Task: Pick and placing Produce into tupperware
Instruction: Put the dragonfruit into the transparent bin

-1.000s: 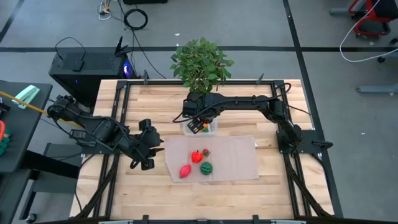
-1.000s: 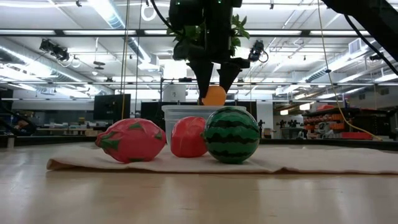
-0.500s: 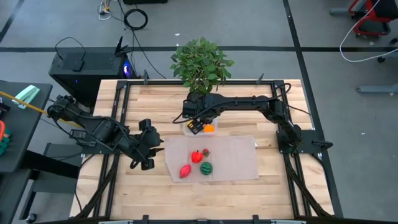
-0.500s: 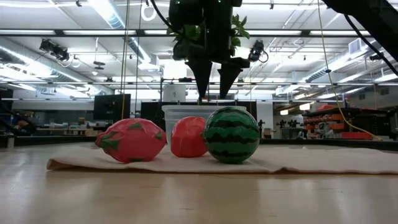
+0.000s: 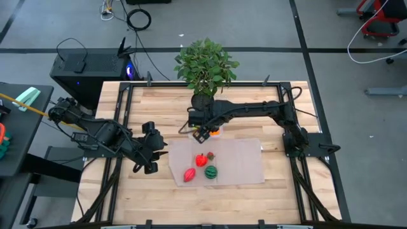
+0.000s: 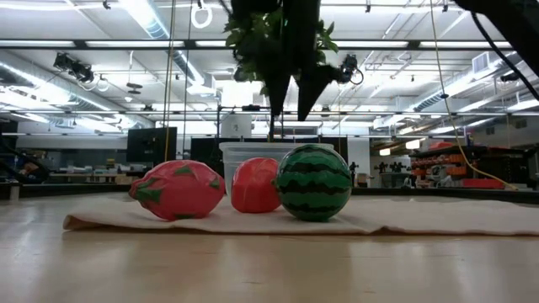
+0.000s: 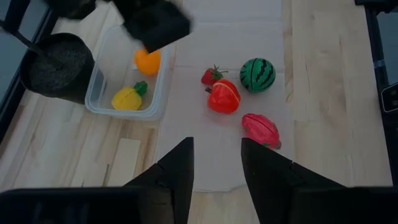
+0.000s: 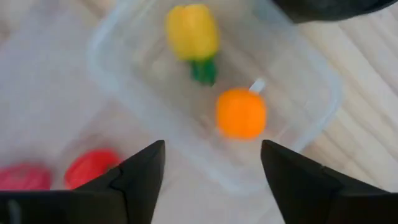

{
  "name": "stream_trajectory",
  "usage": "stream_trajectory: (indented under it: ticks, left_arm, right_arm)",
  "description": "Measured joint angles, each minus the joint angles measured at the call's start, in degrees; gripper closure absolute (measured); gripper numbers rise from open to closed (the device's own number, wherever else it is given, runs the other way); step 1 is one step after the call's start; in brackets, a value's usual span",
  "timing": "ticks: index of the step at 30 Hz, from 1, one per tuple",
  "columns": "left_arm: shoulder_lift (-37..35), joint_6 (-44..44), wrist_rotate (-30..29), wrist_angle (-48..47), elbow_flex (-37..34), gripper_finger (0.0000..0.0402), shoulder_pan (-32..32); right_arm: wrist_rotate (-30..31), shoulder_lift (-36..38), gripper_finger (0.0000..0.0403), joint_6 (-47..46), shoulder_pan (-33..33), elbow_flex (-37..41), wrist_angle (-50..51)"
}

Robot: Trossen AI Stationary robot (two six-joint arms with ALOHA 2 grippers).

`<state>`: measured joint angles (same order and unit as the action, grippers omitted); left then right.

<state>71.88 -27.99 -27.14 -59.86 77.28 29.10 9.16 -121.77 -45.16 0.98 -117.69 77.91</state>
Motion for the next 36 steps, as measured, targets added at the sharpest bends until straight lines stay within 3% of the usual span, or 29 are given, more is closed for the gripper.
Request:
stream_trajectory:
  ticks: [13,19,23,26,30,36]
  left_arm:
    - [0.0,0.2,0.3,0.0,0.0,0.0259,0.0]
    - [0.0,-0.3,2.5,0.1,0.0,0.0259,0.0]
    - [0.0,-5.6,3.3,0.1,0.0,0.0261,0.0]
    - [0.0,-12.1,4.4,1.5,0.0,0.0256,-0.1]
    - [1.6,-17.2,8.0,7.6,0.0,0.0241,0.0]
    - [8.5,-22.3,12.9,14.1,0.0,0.0227,0.5]
  right_arm:
    - [-2.5,10.3,0.0243,9.8,-14.4,0.0,1.6]
    - [-1.3,12.7,0.0336,11.3,-21.0,0.0,7.0]
    - [2.7,13.3,0.0385,9.3,-24.0,0.0,10.9]
    - [4.9,13.3,0.0388,6.7,-25.3,0.2,12.1]
    - [5.4,14.1,0.0362,3.0,-26.3,3.0,12.0]
    - [5.8,19.9,0.0309,-3.4,-29.4,16.4,12.1]
